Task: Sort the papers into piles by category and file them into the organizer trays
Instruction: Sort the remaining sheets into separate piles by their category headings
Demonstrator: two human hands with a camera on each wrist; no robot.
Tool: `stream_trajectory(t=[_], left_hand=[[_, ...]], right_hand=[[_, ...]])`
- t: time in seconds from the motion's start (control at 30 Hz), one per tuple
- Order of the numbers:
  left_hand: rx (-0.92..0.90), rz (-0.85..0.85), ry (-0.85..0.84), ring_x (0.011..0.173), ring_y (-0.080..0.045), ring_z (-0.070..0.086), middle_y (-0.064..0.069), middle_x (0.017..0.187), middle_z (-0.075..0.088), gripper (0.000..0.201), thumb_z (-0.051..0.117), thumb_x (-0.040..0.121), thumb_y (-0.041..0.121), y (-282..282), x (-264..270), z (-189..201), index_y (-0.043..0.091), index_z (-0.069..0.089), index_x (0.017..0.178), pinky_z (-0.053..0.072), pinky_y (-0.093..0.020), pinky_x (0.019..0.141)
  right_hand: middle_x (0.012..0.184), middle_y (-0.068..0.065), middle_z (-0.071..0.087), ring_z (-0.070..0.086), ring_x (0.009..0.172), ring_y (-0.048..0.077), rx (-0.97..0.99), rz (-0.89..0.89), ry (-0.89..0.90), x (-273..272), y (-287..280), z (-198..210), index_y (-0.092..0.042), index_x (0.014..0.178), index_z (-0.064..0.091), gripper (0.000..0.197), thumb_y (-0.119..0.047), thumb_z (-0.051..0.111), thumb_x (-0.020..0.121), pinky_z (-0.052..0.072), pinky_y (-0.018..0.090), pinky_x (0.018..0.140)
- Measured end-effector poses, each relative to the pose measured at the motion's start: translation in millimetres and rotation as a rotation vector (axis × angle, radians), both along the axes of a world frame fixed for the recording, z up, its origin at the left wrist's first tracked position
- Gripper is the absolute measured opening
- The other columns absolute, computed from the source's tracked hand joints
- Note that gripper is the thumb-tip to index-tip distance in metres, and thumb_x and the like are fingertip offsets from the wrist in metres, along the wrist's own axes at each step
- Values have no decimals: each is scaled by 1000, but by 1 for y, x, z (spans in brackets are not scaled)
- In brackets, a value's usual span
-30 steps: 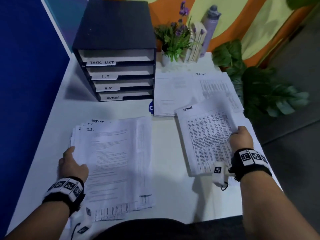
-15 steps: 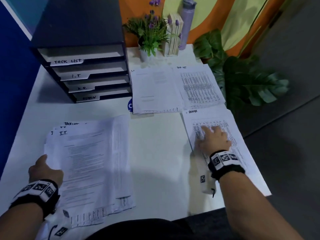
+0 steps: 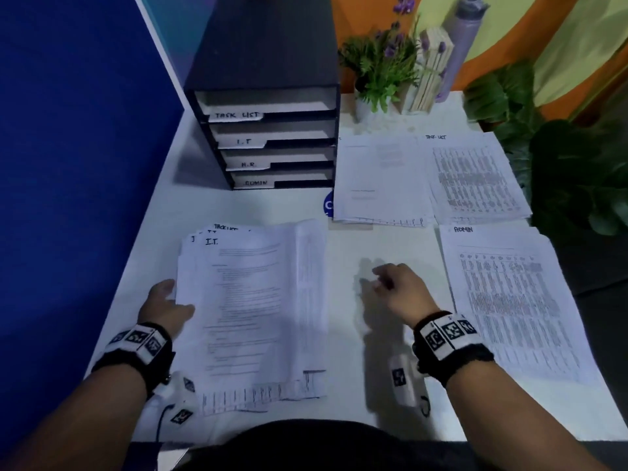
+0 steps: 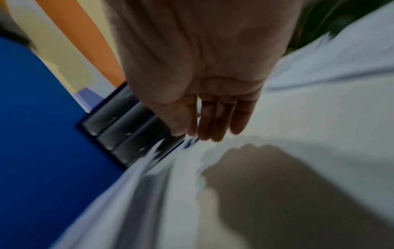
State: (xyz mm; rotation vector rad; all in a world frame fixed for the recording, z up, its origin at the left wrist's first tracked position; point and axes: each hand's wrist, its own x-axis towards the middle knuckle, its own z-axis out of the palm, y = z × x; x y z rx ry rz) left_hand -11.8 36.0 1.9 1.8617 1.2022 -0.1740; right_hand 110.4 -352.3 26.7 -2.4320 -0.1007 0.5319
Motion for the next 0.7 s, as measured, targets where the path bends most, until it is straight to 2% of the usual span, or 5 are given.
stream_trajectory(t=[0.13, 0.23, 0.43, 0.63, 0.7], left_hand=[[-65, -41, -31, 104, -25, 60, -6, 130, 56, 72, 81, 74, 11, 1, -13, 0, 13, 45, 136, 48, -36, 94], [-51, -50, -41, 106, -26, 59, -7, 122, 58, 70, 83, 73, 15, -5, -20, -1, 9, 47, 132, 47, -35, 93], [27, 0, -120, 99, -28, 62, -13, 117, 65, 45, 76, 81, 23, -3, -29, -9, 8, 56, 118, 51, -38, 89], [242, -45, -98, 121, -32, 48, -11, 141, 39, 80, 78, 76, 7, -2, -31, -1, 19, 36, 142, 44, -41, 101], [414, -119, -100, 125, -34, 43, -9, 141, 34, 65, 74, 80, 14, -6, -27, 4, 19, 45, 138, 39, -42, 107]], right_hand=[[102, 7, 66, 63, 95, 22, 196, 108, 49, -24, 81, -3, -15, 107, 66, 24, -32, 64, 89, 48, 29, 89], [84, 1, 57, 55, 76, 16, 116, 123, 99, -35, 117, -9, -12, 93, 57, 32, -43, 64, 87, 41, 20, 63], [78, 4, 57, 55, 80, 22, 108, -50, 115, -40, 134, -31, -21, 66, 40, 30, -20, 65, 83, 39, 25, 71], [68, 1, 63, 61, 73, 22, 236, -245, 194, -32, 116, -35, -14, 68, 57, 15, -12, 68, 79, 53, 36, 73], [69, 5, 66, 61, 69, 22, 332, -331, 210, -31, 109, -34, -10, 70, 63, 8, -5, 67, 74, 55, 38, 69]])
